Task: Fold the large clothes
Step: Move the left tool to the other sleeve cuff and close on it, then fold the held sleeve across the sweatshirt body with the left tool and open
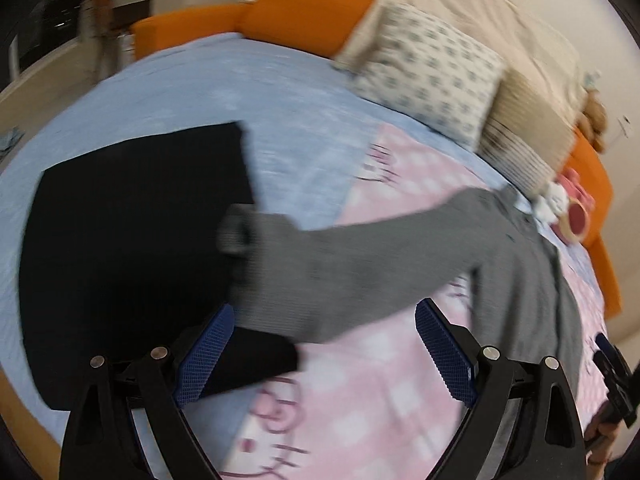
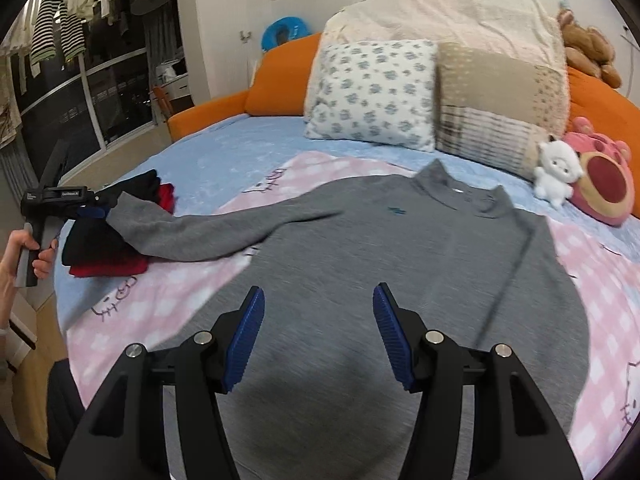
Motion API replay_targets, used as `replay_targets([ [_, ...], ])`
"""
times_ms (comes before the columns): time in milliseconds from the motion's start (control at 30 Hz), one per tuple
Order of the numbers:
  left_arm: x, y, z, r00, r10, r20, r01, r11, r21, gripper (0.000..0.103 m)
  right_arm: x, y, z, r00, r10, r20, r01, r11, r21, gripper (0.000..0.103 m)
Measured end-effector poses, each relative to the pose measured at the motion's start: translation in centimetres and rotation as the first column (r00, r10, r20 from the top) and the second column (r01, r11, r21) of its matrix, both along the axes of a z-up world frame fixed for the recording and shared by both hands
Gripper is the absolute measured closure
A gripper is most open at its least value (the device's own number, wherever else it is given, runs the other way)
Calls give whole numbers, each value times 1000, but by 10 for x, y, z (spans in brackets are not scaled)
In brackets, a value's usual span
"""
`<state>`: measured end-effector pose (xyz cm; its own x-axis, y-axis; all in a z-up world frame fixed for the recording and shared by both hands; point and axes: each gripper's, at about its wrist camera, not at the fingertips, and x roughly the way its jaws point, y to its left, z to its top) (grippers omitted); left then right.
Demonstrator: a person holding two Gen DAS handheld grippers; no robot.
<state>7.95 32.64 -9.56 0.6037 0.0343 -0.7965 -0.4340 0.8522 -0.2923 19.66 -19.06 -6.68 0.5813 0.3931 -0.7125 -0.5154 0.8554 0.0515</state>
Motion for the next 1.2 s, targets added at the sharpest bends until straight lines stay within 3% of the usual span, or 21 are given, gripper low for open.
replay_targets([
  [167, 11, 24, -34, 999, -16, -41, 13, 997, -72, 10, 4, 35, -8, 998, 51, -20, -52, 998, -21, 47],
  [300, 24, 9, -41, 999, -24, -36, 24, 1000, -12, 11, 3, 44, -9, 997, 75, -28, -75, 997, 6, 48],
  [367, 29, 8, -41, 999, -43, -20, 42, 998, -39, 40, 8, 42, -13, 996, 77, -39, -77, 997, 18, 48],
  [433, 32, 11, -43, 999, -32, -36, 30, 998, -48, 48, 17, 42, -20, 995, 74, -67, -72, 997, 31, 59],
  [500, 39, 15, -48, 998, -15, -66, 12, 998, -55, 64, 28, 39, -28, 994, 61, -92, -57, 997, 48, 72],
  [533, 42, 19, -50, 997, -10, -72, 5, 998, -66, 86, 33, 38, -30, 994, 53, -94, -49, 998, 51, 73],
  [633, 50, 28, -51, 997, -27, -68, 18, 992, -128, 90, 58, 34, -41, 993, 22, -117, -13, 997, 79, 94],
  [733, 59, 27, -29, 997, -60, -47, 55, 994, -99, 90, 97, 30, -54, 985, -25, -170, 49, 989, 138, 100],
  [900, 74, 22, 41, 995, -93, 41, 94, 995, -24, 90, 156, 35, -83, 958, -138, -253, 192, 960, 202, 102],
  [1033, 99, 10, 108, 985, -138, 106, 134, 990, 38, 90, 174, 48, -107, 924, -226, -308, 301, 928, 220, 102],
  [1200, 126, -24, 185, 962, -208, 180, 187, 974, 124, 90, 172, 79, -126, 908, -276, -315, 341, 924, 174, 102],
])
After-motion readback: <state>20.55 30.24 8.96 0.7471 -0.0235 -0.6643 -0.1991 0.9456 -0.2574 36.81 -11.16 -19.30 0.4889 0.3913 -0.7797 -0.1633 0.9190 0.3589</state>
